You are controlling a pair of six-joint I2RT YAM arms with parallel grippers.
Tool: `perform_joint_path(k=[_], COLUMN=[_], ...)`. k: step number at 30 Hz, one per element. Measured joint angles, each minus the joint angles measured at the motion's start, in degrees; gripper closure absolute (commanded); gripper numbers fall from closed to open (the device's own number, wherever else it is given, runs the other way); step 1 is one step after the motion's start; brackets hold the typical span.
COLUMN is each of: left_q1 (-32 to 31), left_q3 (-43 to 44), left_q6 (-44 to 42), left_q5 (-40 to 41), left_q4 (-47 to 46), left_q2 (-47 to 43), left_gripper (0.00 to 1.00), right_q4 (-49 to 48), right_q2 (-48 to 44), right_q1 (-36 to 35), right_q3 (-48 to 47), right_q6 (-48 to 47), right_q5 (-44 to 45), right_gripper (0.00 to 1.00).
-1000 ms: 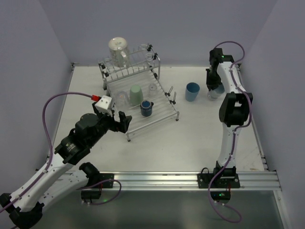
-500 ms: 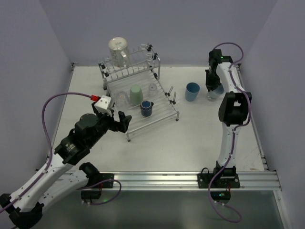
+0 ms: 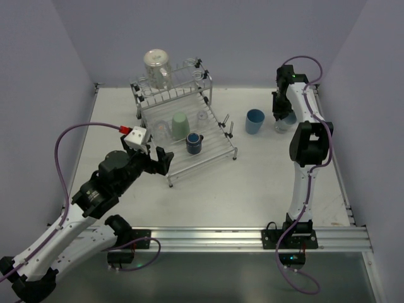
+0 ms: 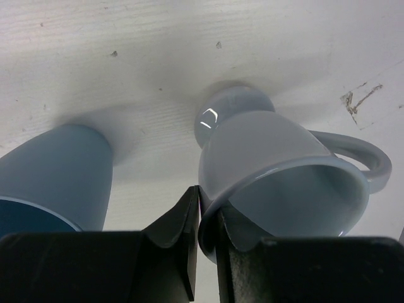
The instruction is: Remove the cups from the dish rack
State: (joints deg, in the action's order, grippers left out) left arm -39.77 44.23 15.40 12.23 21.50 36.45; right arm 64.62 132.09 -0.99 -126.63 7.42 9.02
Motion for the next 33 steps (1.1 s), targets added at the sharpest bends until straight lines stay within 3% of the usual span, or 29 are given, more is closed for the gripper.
perform_joint_path(k=[6,8,17,21,24,33], left_q1=[0.0,0.0,0.0,0.0,0.0,0.0], left_q3=[0.0,0.0,0.0,0.0,0.0,1.0], left_q6=[0.0,0.0,0.0,0.0,0.0,0.2], left_q5=[0.0,0.0,0.6,1.8,2.8,3.4], left_q4=[0.0,0.0,0.0,0.0,0.1,0.7], left_q2=[0.0,0.0,-0.4,-0.3,0.4,4.2], left_gripper=[0.0,0.0,0.0,0.0,0.0,0.0], right_q4=[-0.1,-0.5,-1.5,-2.2,-2.8,-6.6], right_q2=[0.0,0.0,-0.1,-0.7,-2.3,-11.3], right_q1=[0.0,0.0,0.0,0.0,0.0,0.0], right_q3=[0.0,0.0,0.0,0.0,0.2,3.3], right_q6=[0.0,-0.1,0.0,0.0,0.2,1.2], right_q5=[0.1,0.2,0.2,0.2,0.0,-2.6], right_gripper=[0.76,0.7,0.62,0.51,0.43,0.37])
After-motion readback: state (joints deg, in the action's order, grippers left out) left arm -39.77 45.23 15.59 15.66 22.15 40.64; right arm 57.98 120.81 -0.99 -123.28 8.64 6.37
